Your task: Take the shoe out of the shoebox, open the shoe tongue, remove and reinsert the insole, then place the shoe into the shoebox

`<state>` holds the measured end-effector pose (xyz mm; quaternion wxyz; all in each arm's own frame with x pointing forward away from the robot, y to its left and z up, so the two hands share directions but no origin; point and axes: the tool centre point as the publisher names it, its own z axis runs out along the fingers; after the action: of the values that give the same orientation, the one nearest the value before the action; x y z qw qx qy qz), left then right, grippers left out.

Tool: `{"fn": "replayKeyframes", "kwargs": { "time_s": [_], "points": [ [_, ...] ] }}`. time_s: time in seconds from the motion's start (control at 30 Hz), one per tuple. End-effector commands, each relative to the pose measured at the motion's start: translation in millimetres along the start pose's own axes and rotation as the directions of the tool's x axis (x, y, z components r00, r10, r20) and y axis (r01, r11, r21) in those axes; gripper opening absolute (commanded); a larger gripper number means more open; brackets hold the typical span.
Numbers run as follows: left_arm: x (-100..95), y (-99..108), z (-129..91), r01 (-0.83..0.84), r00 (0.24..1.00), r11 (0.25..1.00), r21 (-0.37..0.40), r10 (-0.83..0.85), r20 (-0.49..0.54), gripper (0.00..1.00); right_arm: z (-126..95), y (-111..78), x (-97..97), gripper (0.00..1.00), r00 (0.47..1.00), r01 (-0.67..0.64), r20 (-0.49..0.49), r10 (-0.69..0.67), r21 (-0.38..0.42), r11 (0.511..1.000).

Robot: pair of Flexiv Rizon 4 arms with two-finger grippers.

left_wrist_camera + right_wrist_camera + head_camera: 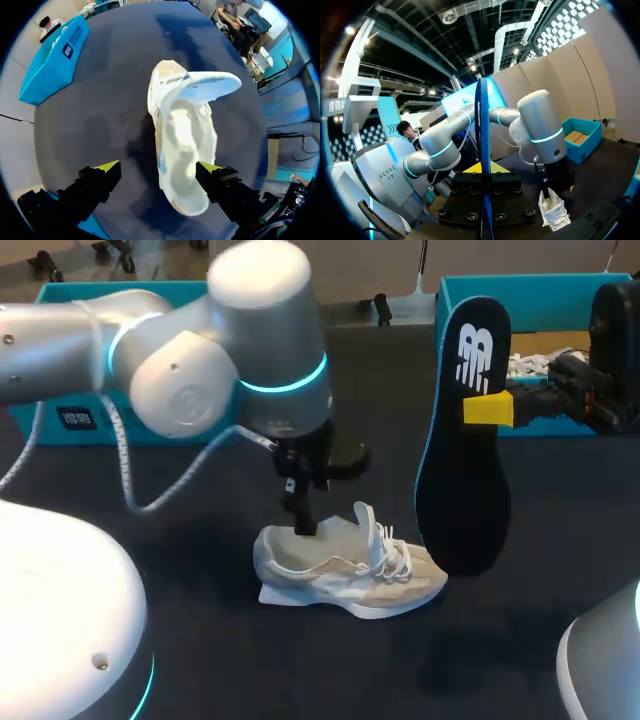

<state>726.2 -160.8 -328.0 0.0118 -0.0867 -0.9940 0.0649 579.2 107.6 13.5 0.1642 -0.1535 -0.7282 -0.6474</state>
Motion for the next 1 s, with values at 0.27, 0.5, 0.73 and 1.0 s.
{"fn": "replayKeyframes", "kwargs": {
  "time_s": [0.27,0.5,0.73,1.0],
  "points": [
    [-5.7,-7.8,42.2,0.024,1.0,1.0,0.0,-0.024,-0.004,0.99,1.4,0.0,-0.5,0.0,1.0,-0.002,0.001,0.002,0.002,1.0],
    [-2.1,-6.4,50.7,0.031,1.0,0.999,-0.015,-0.031,-0.004,0.78,1.4,0.0,-0.5,0.0,1.0,-0.002,0.001,0.002,0.002,1.0],
    [1.2,-4.8,53.2,0.036,0.999,0.999,-0.013,-0.036,-0.007,0.0,1.4,0.0,-0.5,0.0,1.0,-0.002,0.001,0.002,0.002,1.0],
    [7.0,-3.2,48.7,0.002,1.0,1.0,-0.006,-0.002,-0.016,0.0,1.4,0.0,-0.5,0.0,1.0,-0.002,0.001,0.002,0.002,1.0]
  ]
}}
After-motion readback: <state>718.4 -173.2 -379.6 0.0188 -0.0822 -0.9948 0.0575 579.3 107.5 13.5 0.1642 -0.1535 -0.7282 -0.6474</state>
